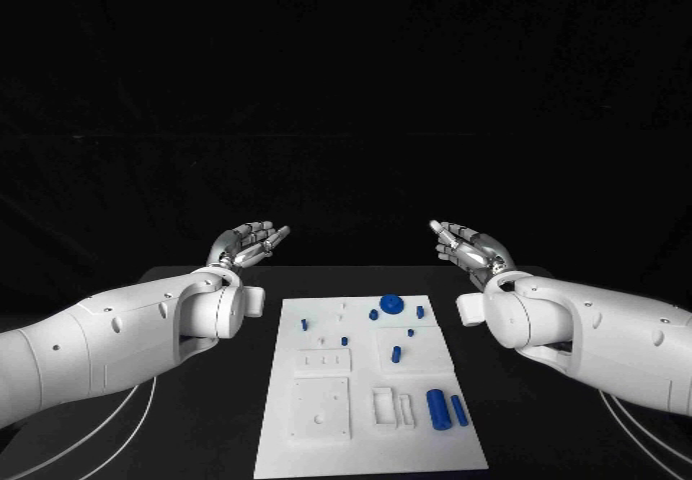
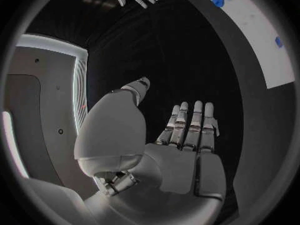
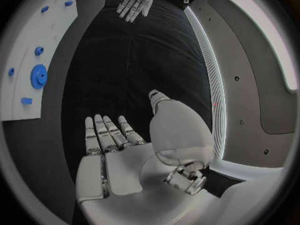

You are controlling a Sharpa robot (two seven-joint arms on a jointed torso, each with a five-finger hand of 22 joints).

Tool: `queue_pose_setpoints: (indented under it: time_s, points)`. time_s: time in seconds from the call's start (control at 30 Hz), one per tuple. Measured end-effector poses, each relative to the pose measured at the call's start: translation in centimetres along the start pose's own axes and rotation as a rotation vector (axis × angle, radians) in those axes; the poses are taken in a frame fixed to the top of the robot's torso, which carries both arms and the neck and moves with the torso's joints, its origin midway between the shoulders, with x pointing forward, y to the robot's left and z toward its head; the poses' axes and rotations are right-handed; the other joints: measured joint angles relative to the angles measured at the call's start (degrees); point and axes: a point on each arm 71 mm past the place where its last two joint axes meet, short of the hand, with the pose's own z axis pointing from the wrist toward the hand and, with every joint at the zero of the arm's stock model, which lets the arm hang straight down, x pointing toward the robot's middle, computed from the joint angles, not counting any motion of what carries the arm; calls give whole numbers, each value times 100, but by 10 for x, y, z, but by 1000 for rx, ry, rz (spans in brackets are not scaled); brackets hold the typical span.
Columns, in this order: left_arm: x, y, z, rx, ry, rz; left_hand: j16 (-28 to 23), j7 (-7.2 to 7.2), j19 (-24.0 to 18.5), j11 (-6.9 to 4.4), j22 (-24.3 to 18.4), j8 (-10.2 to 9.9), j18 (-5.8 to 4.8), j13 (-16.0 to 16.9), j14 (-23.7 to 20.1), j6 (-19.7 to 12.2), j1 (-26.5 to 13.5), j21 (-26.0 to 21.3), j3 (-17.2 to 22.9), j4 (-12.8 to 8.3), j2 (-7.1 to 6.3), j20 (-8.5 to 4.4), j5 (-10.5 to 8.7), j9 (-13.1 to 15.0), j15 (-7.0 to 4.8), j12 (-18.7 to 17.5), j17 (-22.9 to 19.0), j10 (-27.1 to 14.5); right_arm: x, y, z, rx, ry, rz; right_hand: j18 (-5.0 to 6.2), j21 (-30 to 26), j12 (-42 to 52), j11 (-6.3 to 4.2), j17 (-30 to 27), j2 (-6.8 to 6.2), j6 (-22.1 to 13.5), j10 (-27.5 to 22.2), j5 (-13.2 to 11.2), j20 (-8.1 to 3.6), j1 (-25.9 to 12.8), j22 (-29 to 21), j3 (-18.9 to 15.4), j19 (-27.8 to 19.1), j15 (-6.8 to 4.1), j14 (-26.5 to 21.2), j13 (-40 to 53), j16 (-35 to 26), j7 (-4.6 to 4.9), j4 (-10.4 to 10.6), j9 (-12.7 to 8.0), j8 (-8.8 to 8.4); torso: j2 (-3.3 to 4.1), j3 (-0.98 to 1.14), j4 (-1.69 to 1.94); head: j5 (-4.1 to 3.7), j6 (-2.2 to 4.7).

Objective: Assemble the parts on the task board

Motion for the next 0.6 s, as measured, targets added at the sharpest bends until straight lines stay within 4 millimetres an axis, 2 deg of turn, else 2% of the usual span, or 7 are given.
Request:
queue_pose_setpoints:
  time_s: [0.23,0.3,0.37,0.4,0.47,0.53,0.6]
  points:
    - [-5,-4,8,-29,29,1,124,75,91,63,38,57,1,25,172,83,106,121,68,17,6,-54,0,69,11,51,91,140,-13,12,14,60,100,-28,0,94,90,38,213,-33,238,432,0,41,424,590,-34,193,23,375,50,221,2,-3,159,200,0,0,-1,1,0]
    - [-4,-3,8,-38,40,-2,200,173,198,141,38,131,1,46,299,181,161,205,90,-5,61,-95,0,101,13,117,128,270,-15,13,16,80,131,-35,89,122,139,42,320,-56,420,724,0,37,605,926,-65,338,28,581,85,342,12,-34,282,341,0,0,-1,1,0]
    - [-4,-3,8,-43,47,-4,285,248,320,206,38,219,1,74,457,372,252,276,90,-54,151,-154,0,144,13,185,167,459,-15,14,17,93,153,-40,97,168,196,38,399,-82,617,1003,0,27,768,1218,-72,505,30,768,111,452,28,-41,390,480,1,0,-1,1,0]
    - [-3,-2,8,-46,51,-5,328,284,423,240,38,267,1,87,549,524,336,327,18,-142,236,-198,0,158,21,228,180,587,-15,14,17,100,165,-43,187,196,229,35,439,-99,727,1152,-1,20,854,1342,-83,603,29,874,127,513,38,-51,441,553,1,0,-1,1,0]
    - [-2,-2,7,-53,69,-9,383,304,596,271,38,325,1,108,730,800,491,363,-136,-320,391,-288,34,165,5,299,182,835,-19,14,23,84,159,-124,240,246,314,13,520,-136,985,1487,0,5,1043,1545,-54,843,19,1125,163,652,57,-91,537,706,0,2,-2,14,-1]
    - [-1,-1,6,-60,88,-12,492,350,865,312,38,345,1,135,1028,1056,653,450,-231,-526,552,-371,65,162,-21,384,206,1115,-23,15,25,57,157,-226,402,275,401,-28,588,-172,1254,1817,-1,-5,1219,1652,-14,1102,-3,1386,188,786,77,-131,612,841,1,2,-4,31,-2]
    - [0,0,6,-64,106,-12,576,381,1094,325,37,364,18,155,1294,1275,760,509,-299,-699,659,-413,112,147,-39,455,214,1360,-25,16,26,36,158,-306,488,304,468,-78,645,-205,1492,2098,-1,-6,1356,1693,17,1338,-43,1619,205,900,96,-163,655,945,3,3,-7,43,-1]
